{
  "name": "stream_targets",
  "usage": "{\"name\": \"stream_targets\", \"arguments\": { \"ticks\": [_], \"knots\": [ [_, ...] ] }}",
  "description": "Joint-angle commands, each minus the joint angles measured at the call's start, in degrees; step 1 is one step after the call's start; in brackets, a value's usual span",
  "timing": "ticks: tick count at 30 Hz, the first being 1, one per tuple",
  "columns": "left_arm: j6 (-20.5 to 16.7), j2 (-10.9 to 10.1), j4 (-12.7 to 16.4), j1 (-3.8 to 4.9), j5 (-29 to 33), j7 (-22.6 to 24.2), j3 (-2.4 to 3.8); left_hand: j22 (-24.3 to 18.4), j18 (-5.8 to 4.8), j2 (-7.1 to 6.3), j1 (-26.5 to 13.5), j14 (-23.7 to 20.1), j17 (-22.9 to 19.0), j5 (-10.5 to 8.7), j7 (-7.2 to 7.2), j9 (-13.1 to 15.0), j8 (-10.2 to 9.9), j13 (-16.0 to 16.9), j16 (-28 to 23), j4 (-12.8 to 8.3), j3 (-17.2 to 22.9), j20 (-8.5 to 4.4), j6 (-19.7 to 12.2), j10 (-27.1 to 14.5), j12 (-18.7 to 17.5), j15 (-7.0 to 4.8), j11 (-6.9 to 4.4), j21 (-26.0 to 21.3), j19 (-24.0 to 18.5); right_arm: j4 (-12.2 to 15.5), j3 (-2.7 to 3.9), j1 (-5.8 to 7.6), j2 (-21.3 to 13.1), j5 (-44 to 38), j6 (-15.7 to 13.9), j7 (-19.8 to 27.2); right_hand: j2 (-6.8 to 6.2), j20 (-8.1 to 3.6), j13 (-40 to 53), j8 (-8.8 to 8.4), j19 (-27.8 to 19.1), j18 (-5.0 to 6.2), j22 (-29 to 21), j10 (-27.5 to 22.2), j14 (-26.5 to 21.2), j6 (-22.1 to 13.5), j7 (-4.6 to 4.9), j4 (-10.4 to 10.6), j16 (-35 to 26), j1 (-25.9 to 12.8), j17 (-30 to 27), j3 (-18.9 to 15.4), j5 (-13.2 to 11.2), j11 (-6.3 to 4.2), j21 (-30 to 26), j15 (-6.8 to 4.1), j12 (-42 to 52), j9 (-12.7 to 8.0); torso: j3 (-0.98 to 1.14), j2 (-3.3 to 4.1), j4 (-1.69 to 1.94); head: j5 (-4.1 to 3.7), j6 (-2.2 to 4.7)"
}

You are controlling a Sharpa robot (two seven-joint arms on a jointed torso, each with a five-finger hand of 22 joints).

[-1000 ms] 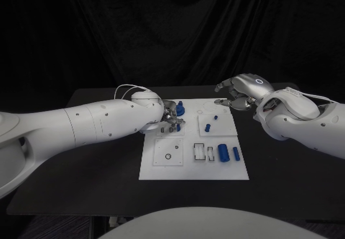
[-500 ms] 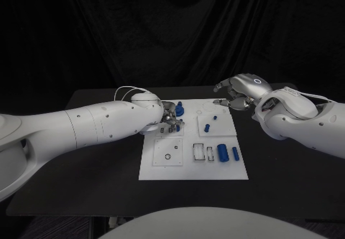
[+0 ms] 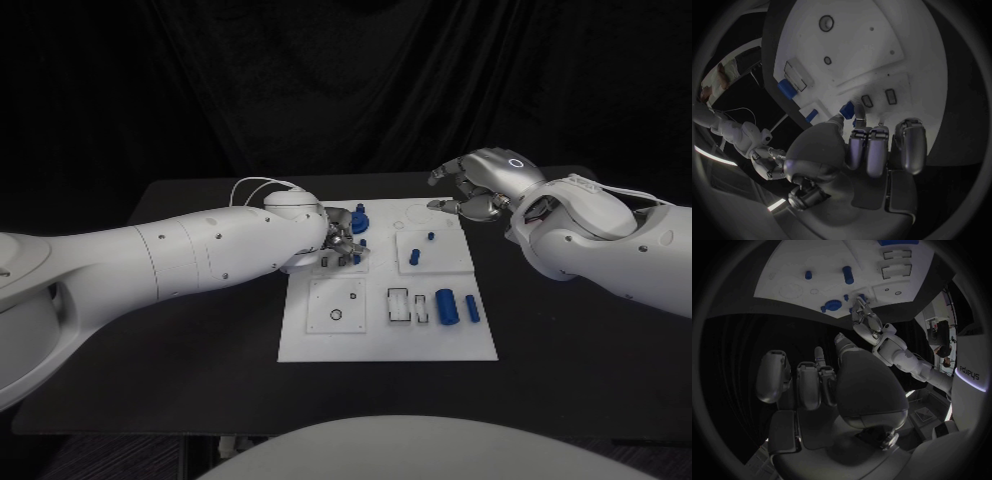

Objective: Assemble the parts on the task board

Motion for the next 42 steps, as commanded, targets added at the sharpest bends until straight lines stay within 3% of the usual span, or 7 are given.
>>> {"name": "stream_targets", "arguments": {
  "ticks": [1, 13, 16, 20, 25, 34, 42],
  "knots": [
    [0.46, 0.27, -0.08, -0.2, 0.06, 1.21, 0.06, 2.71, -0.6, 0.06, 0.67, 5.94, 15.06, 0.65, 0.11, -0.2, -0.73, 15.08, 0.14, -0.34, 0.17, -0.41, 0.58, 5.89, 0.2, -0.37, -0.36, -0.23, 0.19, -0.03, 0.04, -0.12, 0.03, -0.2, 0.49, -0.68, 0.62, -0.02, 11.56, 0.15, 0.08, 0.47, 9.72, 1.52, 3.68, 0.44, 0.05, -0.26, -0.11, -0.06, 8.87, -0.19, 0.27, 0.13, -0.34, 0.1, -0.29, -0.05, 0.02, 0.03, -0.01, -0.01, 0.01],
    [0.6, 0.51, -0.41, -0.62, 0.06, 2.15, 0.06, 2.82, -0.57, -0.63, 2.92, 5.94, 15.06, 4.45, -0.17, -0.78, -5.03, 15.08, 0.14, -2.74, 2.98, -0.63, 2.54, 5.89, 0.2, -0.6, -0.61, -0.58, 0.29, -0.09, 0.03, -0.13, 0.06, -0.2, 0.91, -0.9, 0.65, 0.01, 11.43, 0.12, -0.06, 0.55, 9.61, 1.37, 3.61, 0.53, 0.1, -0.38, -0.37, 0.09, 8.69, -0.18, 0.44, 0.17, -0.76, 0.14, -0.46, -0.11, 0.0, 0.08, 0.05, -0.26, 0.01],
    [0.4, 0.5, -0.47, -0.68, 0.06, 2.49, 0.06, 2.99, -0.59, -1.35, 4.0, 5.94, 15.06, 7.13, -0.41, -0.68, -6.31, 15.08, 0.14, -4.28, 5.32, -0.82, 3.38, 5.89, 0.2, -0.78, -0.83, -0.64, 0.42, -0.1, 0.03, -0.14, 0.02, -0.2, 1.01, -0.96, 0.68, 0.03, 11.41, 0.11, -0.05, 0.54, 9.61, 1.34, 3.59, 0.58, 0.13, -0.46, -0.44, 0.18, 8.65, -0.16, 0.55, 0.19, -0.74, 0.16, -0.49, -0.14, -0.01, 0.08, 0.03, -0.22, 0.01],
    [0.03, 0.39, -0.47, -0.74, 0.06, 2.72, 0.06, 3.16, -0.62, -2.02, 4.37, 5.94, 15.06, 8.14, -0.54, -0.43, -7.17, 15.08, 0.14, -5.28, 7.51, -0.95, 3.99, 5.89, 0.2, -0.91, -0.97, -0.67, 0.55, -0.1, 0.03, -0.18, -0.03, -0.2, 1.12, -1.01, 0.73, 0.06, 11.41, 0.08, -0.11, 0.58, 9.56, 1.34, 3.57, 0.69, 0.18, -0.59, -0.53, 0.33, 8.59, -0.12, 0.78, 0.24, -0.93, 0.2, -0.49, -0.2, 0.01, 0.05, 0.03, -0.11, 0.01],
    [-0.77, 0.0, -0.27, -0.79, 0.06, 2.87, 0.06, 3.5, -0.66, -4.03, 3.99, 5.94, 15.06, 11.51, -0.81, 0.69, -8.25, 15.08, 0.14, -7.08, 12.55, -1.2, 5.18, 5.89, 0.2, -1.17, -1.25, -0.72, 0.82, -0.06, 0.03, -0.26, -0.18, -0.2, 1.23, -1.08, 0.78, 0.09, 11.39, 0.07, -0.13, 0.59, 9.54, 1.32, 3.54, 0.8, 0.22, -0.68, -0.64, 0.43, 8.51, -0.1, 1.01, 0.27, -1.03, 0.23, -0.52, -0.24, 0.0, 0.06, 0.04, -0.09, 0.01],
    [-3.79, -2.16, 1.53, -0.81, 0.06, 2.72, 0.06, 4.06, -0.75, -6.73, 1.3, 5.94, 15.06, 12.56, -0.99, 2.95, -9.22, 15.08, 0.14, -8.91, 20.21, -1.44, 6.56, 5.89, 0.2, -1.42, -1.48, -0.77, 1.27, 0.02, 0.03, -0.4, -0.53, -0.2, 1.4, -1.17, 0.81, 0.11, 11.34, 0.07, -0.19, 0.63, 9.49, 1.26, 3.5, 0.89, 0.24, -0.71, -0.79, 0.47, 8.41, -0.09, 1.14, 0.29, -1.2, 0.25, -0.58, -0.27, 0.0, 0.03, 0.03, -0.08, 0.01],
    [-5.88, -4.64, 3.41, -0.78, 0.06, 2.06, 0.06, 4.26, -0.78, -7.24, -0.05, 5.94, 15.06, 11.81, -1.04, 3.55, -9.51, 15.08, 0.14, -8.77, 21.65, -1.5, 7.08, 5.89, 0.2, -1.49, -1.54, -0.76, 1.46, -0.17, 0.03, -0.67, -0.72, -0.2, 1.67, -1.21, 0.83, 0.12, 11.32, 0.07, -0.24, 0.65, 9.45, 1.23, 3.47, 0.96, 0.26, -0.73, -0.92, 0.49, 8.32, -0.1, 1.22, 0.31, -1.35, 0.26, -0.62, -0.28, 0.0, 0.02, 0.06, 0.37, 0.01]
  ]
}}
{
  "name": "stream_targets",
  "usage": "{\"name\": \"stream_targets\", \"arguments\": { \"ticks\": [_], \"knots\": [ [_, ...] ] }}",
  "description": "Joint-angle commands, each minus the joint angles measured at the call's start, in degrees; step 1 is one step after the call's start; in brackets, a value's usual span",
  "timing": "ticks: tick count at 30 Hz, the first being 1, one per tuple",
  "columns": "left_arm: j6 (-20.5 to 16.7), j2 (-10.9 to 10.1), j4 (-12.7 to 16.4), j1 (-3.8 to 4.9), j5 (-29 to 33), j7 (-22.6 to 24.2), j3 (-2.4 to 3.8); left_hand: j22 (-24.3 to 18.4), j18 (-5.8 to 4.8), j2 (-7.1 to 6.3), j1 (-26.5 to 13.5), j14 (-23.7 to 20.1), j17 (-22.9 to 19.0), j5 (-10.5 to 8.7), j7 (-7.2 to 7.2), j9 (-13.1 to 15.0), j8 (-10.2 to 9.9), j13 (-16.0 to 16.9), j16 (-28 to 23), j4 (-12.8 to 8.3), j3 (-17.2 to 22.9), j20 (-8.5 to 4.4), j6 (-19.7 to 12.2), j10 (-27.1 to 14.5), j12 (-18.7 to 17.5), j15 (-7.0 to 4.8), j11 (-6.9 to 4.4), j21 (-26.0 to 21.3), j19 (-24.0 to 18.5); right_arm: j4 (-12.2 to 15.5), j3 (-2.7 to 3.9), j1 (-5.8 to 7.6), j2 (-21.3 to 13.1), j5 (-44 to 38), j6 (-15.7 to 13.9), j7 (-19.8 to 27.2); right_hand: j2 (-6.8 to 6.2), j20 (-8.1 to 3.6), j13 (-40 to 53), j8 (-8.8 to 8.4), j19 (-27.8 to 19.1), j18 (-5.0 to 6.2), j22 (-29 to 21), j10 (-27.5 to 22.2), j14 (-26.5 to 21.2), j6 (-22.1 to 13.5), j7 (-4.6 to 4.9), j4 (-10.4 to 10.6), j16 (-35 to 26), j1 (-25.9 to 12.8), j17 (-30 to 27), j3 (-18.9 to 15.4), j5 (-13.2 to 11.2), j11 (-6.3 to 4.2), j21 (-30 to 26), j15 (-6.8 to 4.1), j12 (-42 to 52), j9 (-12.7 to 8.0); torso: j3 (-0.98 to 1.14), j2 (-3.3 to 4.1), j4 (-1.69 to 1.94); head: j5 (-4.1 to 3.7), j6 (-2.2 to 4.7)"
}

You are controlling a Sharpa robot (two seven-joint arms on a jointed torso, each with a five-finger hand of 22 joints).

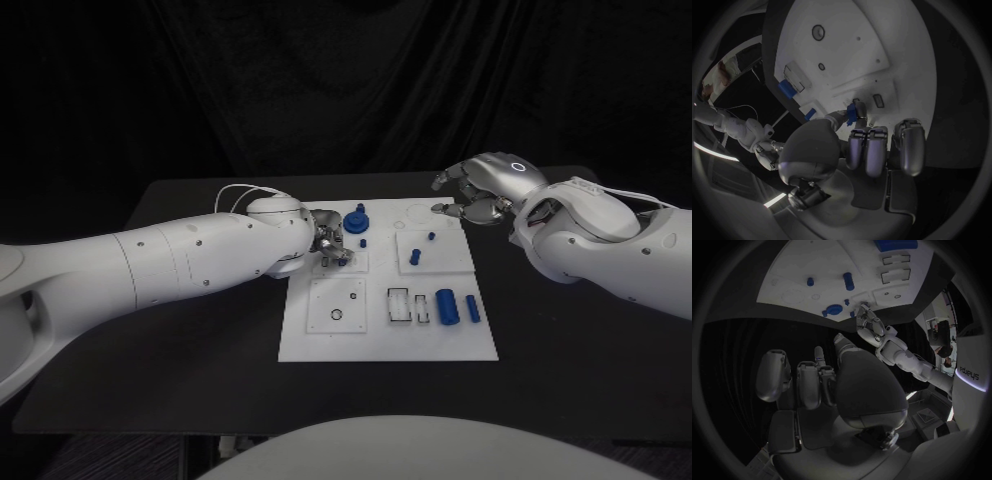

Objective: Assemble the parts on the task board

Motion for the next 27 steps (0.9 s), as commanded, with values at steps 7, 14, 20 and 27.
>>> {"name": "stream_targets", "arguments": {
  "ticks": [7, 14, 20, 27],
  "knots": [
    [-1.77, -0.56, 0.54, -0.07, 0.08, -0.22, 0.05, 4.3, -0.77, -0.02, -2.27, 5.95, 15.08, -2.53, -0.02, 0.73, -0.88, 15.05, 0.14, 0.02, 2.03, -0.31, 0.85, 6.04, 0.2, -0.27, -0.51, -0.45, 0.24, -0.2, 0.04, -0.54, -0.08, -0.21, 0.7, -0.92, 0.52, 0.12, 11.33, 0.07, -0.24, 0.65, 9.42, 1.23, 3.47, 0.35, 0.06, -0.32, -0.22, 0.18, 8.32, -0.02, 0.3, 0.31, -0.34, 0.26, -0.3, -0.07, 0.01, -0.23, 0.24, 0.02, 0.01],
    [-1.46, -0.08, -0.21, -0.12, 0.08, 0.03, 0.04, 4.38, -0.77, 0.04, -3.46, 5.95, 15.08, -5.16, 0.02, 1.3, -1.41, 15.05, 0.14, 0.66, 2.44, -0.29, 1.18, 6.04, 0.2, -0.26, -0.48, -0.57, 0.27, -0.32, 0.04, -0.78, -0.07, -0.21, 0.85, -0.86, 0.53, 0.13, 11.28, 0.07, -0.28, 0.67, 9.4, 1.18, 3.44, 0.37, 0.07, -0.33, -0.31, 0.17, 8.26, -0.03, 0.33, 0.32, -0.45, 0.27, -0.36, -0.08, 0.08, -0.17, 0.35, 0.02, 0.01],
    [-1.23, 0.24, -0.67, -0.26, 0.08, 0.18, 0.04, 4.34, -0.75, 0.1, -3.61, 5.95, 15.08, -5.45, 0.02, 1.38, -1.48, 15.05, 0.14, 0.77, 2.46, -0.3, 1.24, 6.04, 0.2, -0.25, -0.47, -0.62, 0.23, -0.34, 0.04, -0.89, -0.18, -0.21, 1.0, -0.88, 0.53, 0.13, 11.28, 0.07, -0.28, 0.67, 9.4, 1.18, 3.44, 0.37, 0.07, -0.33, -0.31, 0.17, 8.26, -0.03, 0.33, 0.32, -0.45, 0.27, -0.36, -0.08, 0.05, -0.07, 0.31, 0.15, 0.01],
    [-1.02, 0.51, -1.09, -0.7, 0.08, -0.05, 0.04, 4.33, -0.73, 0.19, -4.13, 5.95, 15.08, -7.09, 0.07, 1.67, -1.87, 15.05, 0.14, 1.14, 2.43, -0.27, 1.28, 6.04, 0.2, -0.2, -0.42, -0.74, 0.17, -0.43, 0.04, -0.91, -0.03, -0.21, 1.02, -0.81, 0.55, 0.14, 11.23, 0.05, -0.33, 0.7, 9.35, 1.11, 3.42, 0.41, 0.08, -0.33, -0.38, 0.17, 8.22, -0.04, 0.39, 0.34, -0.62, 0.29, -0.43, -0.11, 0.1, -0.02, 0.03, 0.62, 0.01]
  ]
}}
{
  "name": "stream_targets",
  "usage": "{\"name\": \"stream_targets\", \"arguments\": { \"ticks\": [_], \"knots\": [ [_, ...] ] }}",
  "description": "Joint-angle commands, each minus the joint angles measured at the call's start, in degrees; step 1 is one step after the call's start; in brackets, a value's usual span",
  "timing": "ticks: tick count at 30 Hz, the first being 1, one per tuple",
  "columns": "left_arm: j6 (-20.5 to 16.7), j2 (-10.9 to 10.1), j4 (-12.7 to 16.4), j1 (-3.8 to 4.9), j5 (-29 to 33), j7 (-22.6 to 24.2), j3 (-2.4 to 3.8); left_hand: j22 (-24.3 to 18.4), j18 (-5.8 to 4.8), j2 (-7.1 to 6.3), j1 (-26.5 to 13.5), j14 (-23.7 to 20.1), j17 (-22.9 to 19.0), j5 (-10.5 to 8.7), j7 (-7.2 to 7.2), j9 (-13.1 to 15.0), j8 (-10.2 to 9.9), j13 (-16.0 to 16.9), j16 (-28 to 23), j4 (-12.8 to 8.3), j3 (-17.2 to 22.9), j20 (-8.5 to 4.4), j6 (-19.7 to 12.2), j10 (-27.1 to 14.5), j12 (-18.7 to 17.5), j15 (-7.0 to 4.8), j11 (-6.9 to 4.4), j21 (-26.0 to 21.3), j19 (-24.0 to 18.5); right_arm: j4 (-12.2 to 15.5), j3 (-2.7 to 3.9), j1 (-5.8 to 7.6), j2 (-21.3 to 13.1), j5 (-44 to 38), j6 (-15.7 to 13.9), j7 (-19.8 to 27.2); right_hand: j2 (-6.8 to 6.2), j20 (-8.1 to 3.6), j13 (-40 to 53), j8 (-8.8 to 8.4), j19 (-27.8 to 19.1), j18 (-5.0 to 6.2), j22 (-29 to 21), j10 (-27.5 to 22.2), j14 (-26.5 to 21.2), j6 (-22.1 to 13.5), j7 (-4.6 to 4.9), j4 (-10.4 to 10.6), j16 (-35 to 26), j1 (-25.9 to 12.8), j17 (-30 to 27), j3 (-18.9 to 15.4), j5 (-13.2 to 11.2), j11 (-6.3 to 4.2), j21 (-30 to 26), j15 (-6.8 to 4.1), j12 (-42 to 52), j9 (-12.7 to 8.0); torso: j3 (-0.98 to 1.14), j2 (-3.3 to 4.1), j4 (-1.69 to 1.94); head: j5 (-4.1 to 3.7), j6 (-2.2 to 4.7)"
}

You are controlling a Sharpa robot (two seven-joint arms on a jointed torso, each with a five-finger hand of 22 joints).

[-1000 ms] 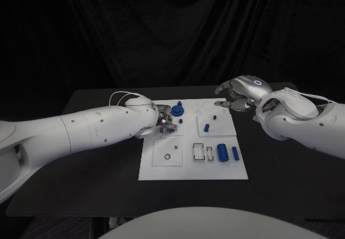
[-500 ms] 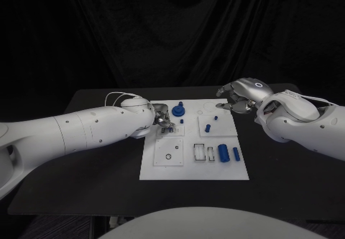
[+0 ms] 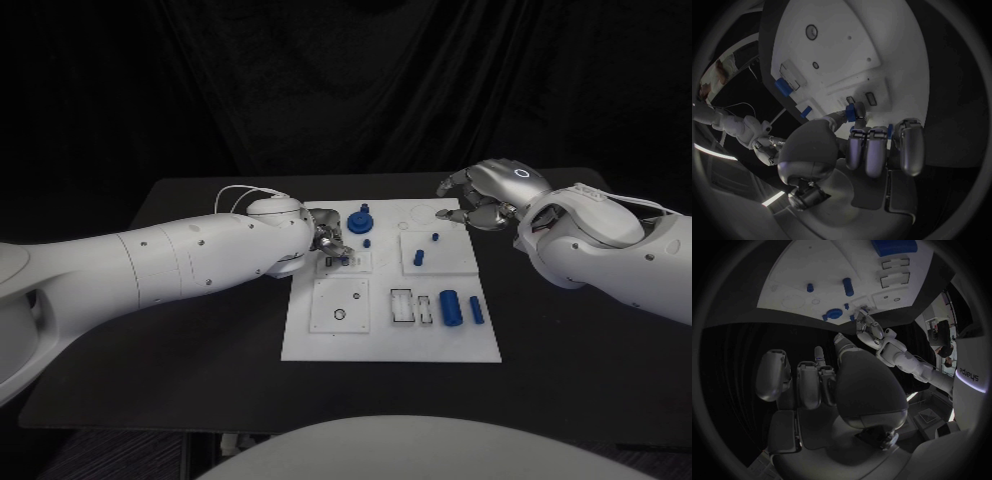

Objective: Assemble the parts on the task board

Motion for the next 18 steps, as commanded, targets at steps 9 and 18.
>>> {"name": "stream_targets", "arguments": {
  "ticks": [9, 18],
  "knots": [
    [-0.23, 0.19, -0.15, -0.85, 0.1, 0.27, 0.04, 4.39, -0.72, 0.2, -1.26, 5.95, 15.1, -2.54, 0.11, 0.42, -0.85, 15.07, 0.14, 1.13, -0.35, -0.01, 0.74, 5.86, 0.2, -0.14, -0.15, -0.37, -0.03, -0.11, 0.04, -0.16, -0.01, -0.21, 0.41, -0.78, 0.55, 0.14, 11.23, 0.05, -0.33, 0.7, 9.37, 1.12, 3.42, 0.41, 0.08, -0.25, -0.38, 0.17, 8.22, 0.05, 0.4, 0.34, -0.3, 0.29, -0.31, -0.07, 0.07, -0.02, -0.07, 0.08, 0.01],
    [-0.87, 0.35, -0.2, -1.12, 0.1, 0.57, 0.04, 4.48, -0.72, 0.23, -2.29, 5.95, 15.1, -4.26, 0.18, 0.77, -1.36, 15.07, 0.14, 2.29, -1.44, 0.07, 1.11, 5.86, 0.2, -0.08, -0.08, -0.46, -0.01, -0.23, 0.04, -0.27, 0.19, -0.21, 0.52, -0.75, 0.57, 0.17, 11.19, 0.02, -0.36, 0.71, 9.35, 1.07, 3.4, 0.47, 0.11, -0.27, -0.46, 0.14, 8.17, 0.01, 0.47, 0.37, -0.39, 0.32, -0.36, -0.13, 0.04, -0.07, -0.08, 0.18, 0.01]
  ]
}}
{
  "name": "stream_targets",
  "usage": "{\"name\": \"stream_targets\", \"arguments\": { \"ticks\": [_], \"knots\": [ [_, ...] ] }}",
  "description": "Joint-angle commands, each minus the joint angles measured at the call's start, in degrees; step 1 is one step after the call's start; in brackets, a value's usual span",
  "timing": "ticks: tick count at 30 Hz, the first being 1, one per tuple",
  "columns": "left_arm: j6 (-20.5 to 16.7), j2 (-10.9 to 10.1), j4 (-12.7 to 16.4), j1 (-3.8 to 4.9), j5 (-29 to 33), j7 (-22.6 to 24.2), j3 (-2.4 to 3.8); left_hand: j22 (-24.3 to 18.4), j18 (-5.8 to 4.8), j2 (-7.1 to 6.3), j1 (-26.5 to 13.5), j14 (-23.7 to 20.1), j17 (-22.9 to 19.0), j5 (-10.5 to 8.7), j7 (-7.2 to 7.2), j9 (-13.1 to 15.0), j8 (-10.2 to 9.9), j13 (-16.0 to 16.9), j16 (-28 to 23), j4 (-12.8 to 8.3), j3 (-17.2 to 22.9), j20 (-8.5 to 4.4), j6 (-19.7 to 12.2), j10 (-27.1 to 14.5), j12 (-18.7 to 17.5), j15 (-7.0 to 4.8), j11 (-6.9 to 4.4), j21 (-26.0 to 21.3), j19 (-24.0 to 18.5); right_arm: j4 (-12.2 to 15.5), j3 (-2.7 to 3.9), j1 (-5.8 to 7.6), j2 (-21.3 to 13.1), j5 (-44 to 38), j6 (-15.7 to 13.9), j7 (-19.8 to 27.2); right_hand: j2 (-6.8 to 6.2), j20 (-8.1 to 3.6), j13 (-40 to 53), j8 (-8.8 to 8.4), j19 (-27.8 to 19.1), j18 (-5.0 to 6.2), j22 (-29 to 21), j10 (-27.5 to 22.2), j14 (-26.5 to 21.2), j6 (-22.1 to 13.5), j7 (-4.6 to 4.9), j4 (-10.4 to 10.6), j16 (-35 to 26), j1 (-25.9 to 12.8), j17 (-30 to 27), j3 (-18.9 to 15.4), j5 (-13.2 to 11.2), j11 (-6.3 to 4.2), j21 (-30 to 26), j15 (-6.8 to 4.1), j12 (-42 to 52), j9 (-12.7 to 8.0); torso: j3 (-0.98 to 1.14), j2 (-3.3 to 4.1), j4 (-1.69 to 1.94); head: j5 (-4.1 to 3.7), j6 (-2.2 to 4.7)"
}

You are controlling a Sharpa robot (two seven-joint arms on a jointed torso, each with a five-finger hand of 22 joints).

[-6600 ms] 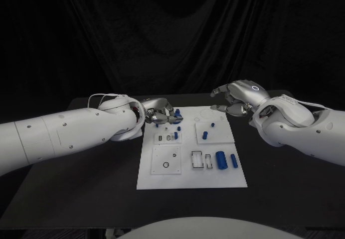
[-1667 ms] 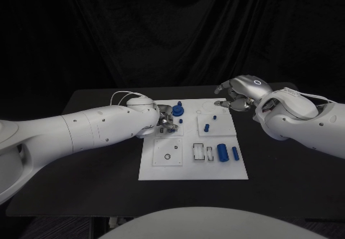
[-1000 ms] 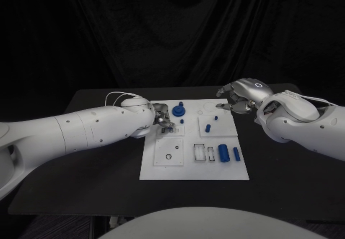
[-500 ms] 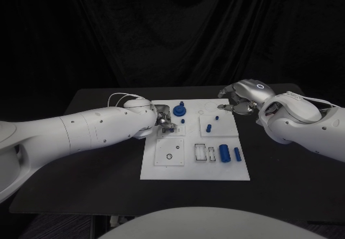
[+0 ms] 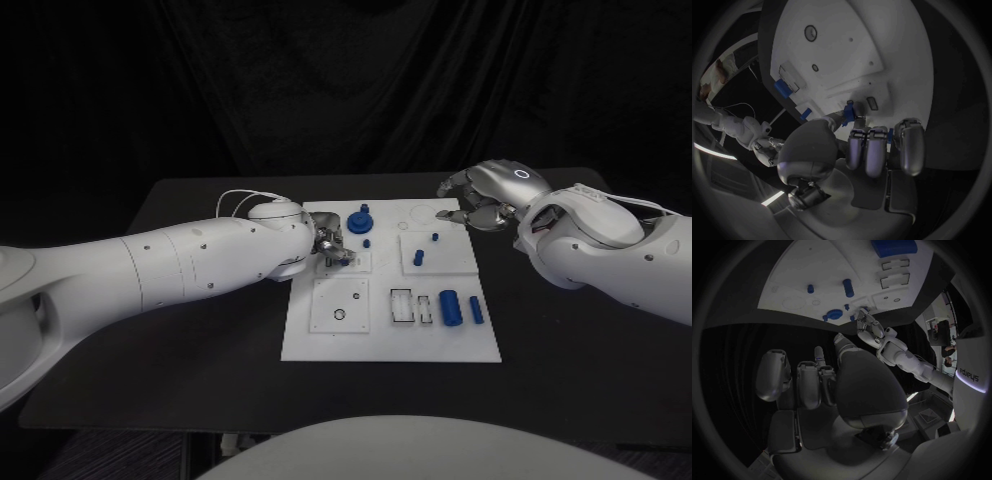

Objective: Assemble the parts on the task board

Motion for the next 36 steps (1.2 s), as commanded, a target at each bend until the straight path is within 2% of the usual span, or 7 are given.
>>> {"name": "stream_targets", "arguments": {
  "ticks": [1, 13, 24, 36],
  "knots": [
    [-0.29, 0.17, 0.06, -0.31, 0.15, 0.53, -0.07, 4.53, -0.73, 0.02, -0.98, 5.95, 15.05, -1.04, -0.01, 0.19, -0.4, 15.08, 0.14, 0.76, -0.53, 0.07, 0.55, 5.86, 0.2, -0.07, -0.08, -0.25, 0.03, -0.04, 0.04, -0.16, 0.03, -0.21, 0.36, -0.76, 0.57, 0.17, 11.19, 0.02, -0.36, 0.72, 9.36, 1.07, 3.4, 0.47, 0.11, -0.27, -0.46, 0.15, 8.17, 0.01, 0.28, 0.37, -0.39, 0.32, -0.36, -0.11, -0.02, -0.04, 0.03, 0.12, 0.02],
    [0.27, -0.12, 0.37, -0.42, 0.15, 0.43, -0.07, 4.6, -0.7, -0.28, -2.62, 5.95, 15.05, -2.42, 0.11, 0.61, -1.26, 15.08, 0.14, 2.97, -3.2, 0.16, 1.07, 5.86, 0.2, 0.03, 0.04, -0.45, -0.01, 0.04, 0.04, -0.19, -0.07, -0.21, 0.92, -1.01, 0.57, 0.18, 11.2, 0.0, -0.39, 0.73, 9.34, 1.08, 3.37, 0.48, 0.11, -0.28, -0.54, 0.14, 8.11, 0.0, 0.3, 0.38, -0.47, 0.33, -0.35, -0.13, 0.0, -0.06, 0.01, 0.4, 0.02],
    [0.45, -0.11, 0.22, -0.43, 0.15, 0.43, -0.07, 4.91, -0.71, 0.3, -4.99, 5.95, 15.05, -3.68, 0.07, 1.32, -2.3, 15.08, 0.14, 7.04, -7.62, 0.19, 2.0, 5.86, 0.2, 0.03, 0.02, -0.59, 0.13, 0.06, 0.04, -0.19, -0.06, -0.21, 1.23, -1.08, 0.57, 0.2, 11.16, -0.03, -0.43, 0.75, 9.31, 1.02, 3.36, 0.52, 0.12, -0.31, -0.59, 0.16, 8.08, -0.01, 0.34, 0.39, -0.6, 0.34, -0.41, -0.17, 0.02, 0.01, 0.02, 0.3, 0.02],
    [0.39, -0.44, 0.19, -0.44, 0.15, 0.54, -0.07, 4.95, -0.71, 0.63, -4.55, 5.95, 15.05, -3.2, -0.05, 1.54, -2.34, 15.08, 0.14, 6.85, -7.93, 0.17, 2.27, 5.86, 0.2, 0.0, -0.04, -0.63, 0.14, 0.04, 0.04, -0.19, -0.17, -0.21, 1.46, -1.27, 0.58, 0.2, 11.15, -0.03, -0.43, 0.75, 9.31, 1.02, 3.36, 0.52, 0.12, -0.32, -0.6, 0.17, 8.08, -0.01, 0.34, 0.39, -0.59, 0.34, -0.42, -0.17, -0.04, -0.05, 0.01, 0.36, 0.02]
  ]
}}
